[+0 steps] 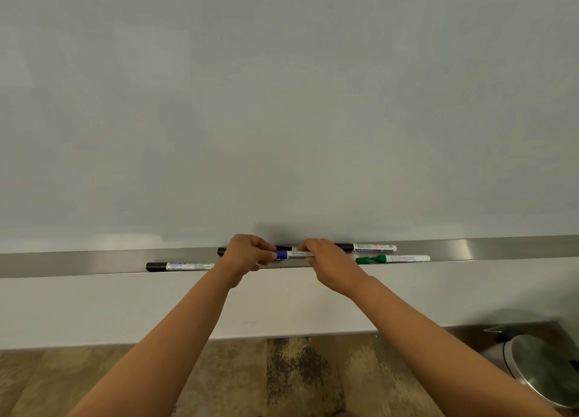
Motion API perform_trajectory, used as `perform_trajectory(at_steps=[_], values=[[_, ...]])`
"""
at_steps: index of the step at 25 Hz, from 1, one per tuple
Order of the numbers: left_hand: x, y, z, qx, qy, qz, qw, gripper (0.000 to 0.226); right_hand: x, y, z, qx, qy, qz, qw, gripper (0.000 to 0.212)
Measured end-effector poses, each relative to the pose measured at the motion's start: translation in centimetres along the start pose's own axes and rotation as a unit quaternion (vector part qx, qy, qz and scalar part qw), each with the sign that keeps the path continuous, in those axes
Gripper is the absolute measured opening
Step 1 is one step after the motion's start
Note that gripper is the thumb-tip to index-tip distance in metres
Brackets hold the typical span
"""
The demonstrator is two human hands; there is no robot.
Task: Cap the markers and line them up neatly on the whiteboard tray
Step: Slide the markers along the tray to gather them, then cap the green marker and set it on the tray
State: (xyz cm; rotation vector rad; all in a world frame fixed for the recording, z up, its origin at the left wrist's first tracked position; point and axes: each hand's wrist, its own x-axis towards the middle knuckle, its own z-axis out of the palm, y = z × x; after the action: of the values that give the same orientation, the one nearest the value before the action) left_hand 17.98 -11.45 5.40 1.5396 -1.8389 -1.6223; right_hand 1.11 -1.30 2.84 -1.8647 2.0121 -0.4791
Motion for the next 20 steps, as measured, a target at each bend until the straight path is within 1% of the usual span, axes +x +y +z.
perform_trajectory(at_steps=[3,6,9,12,14,17,20], values=[[0.3,-0.5,0.2,0.019,-0.001,0.007,1.0,0.019,0.2,0.4,0.0,-0.001,-0.001,0.001,1.0,0.028],[0.6,-0.9,0.5,0.059,0.019,0.03,0.998,0.022,0.4,0.8,0.4,-0.022,-0.007,0.002,1.0,0.028],[0.9,-1.3,0.7,0.117,0.04,0.05,0.991,0.027,0.6,1.5,0.9,-0.04,-0.016,0.032,0.999,0.032],[1.2,-1.7,0.7,0.146,0.062,0.058,0.986,0.023,0.7,2.0,1.5,-0.066,-0.024,0.062,0.996,0.036],[1.4,-1.8,0.8,0.159,0.064,0.065,0.983,0.021,0.6,2.0,1.7,-0.082,-0.02,0.066,0.994,0.042],[1.8,-1.7,1.3,0.175,0.059,0.076,0.98,0.017,0.4,2.2,1.8,-0.104,0.003,0.049,0.993,0.045],[2.3,-1.1,2.2,0.181,0.057,0.095,0.977,0.015,-0.7,3.2,0.3,-0.101,0.061,0.053,0.992,0.039]])
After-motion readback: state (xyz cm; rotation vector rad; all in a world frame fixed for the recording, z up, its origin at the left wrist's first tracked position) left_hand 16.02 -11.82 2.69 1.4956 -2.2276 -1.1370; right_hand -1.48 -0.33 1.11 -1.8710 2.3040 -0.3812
